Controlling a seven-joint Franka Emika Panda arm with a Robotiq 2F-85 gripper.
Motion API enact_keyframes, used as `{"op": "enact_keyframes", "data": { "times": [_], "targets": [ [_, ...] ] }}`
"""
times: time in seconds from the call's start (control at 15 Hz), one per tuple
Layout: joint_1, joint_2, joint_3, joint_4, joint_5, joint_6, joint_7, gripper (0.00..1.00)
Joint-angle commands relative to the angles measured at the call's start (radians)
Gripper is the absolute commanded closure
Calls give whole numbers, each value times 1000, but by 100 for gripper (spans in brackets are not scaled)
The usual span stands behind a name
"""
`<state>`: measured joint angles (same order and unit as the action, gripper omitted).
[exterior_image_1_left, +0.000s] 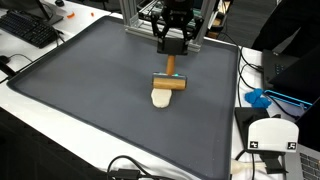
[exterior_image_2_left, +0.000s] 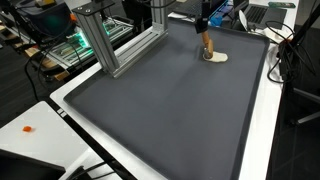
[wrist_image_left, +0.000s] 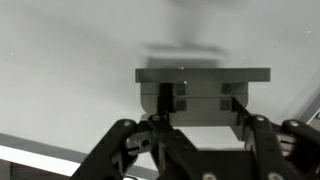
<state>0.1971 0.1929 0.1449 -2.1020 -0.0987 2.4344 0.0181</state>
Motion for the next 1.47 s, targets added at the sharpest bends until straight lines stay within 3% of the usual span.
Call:
{"op": "enact_keyframes", "data": {
  "times": [0.0,1.4],
  "targets": [
    [-3,15,9,-11,11,24,-3,65],
    [12,113,19,26,10,199,7,65]
  ]
}}
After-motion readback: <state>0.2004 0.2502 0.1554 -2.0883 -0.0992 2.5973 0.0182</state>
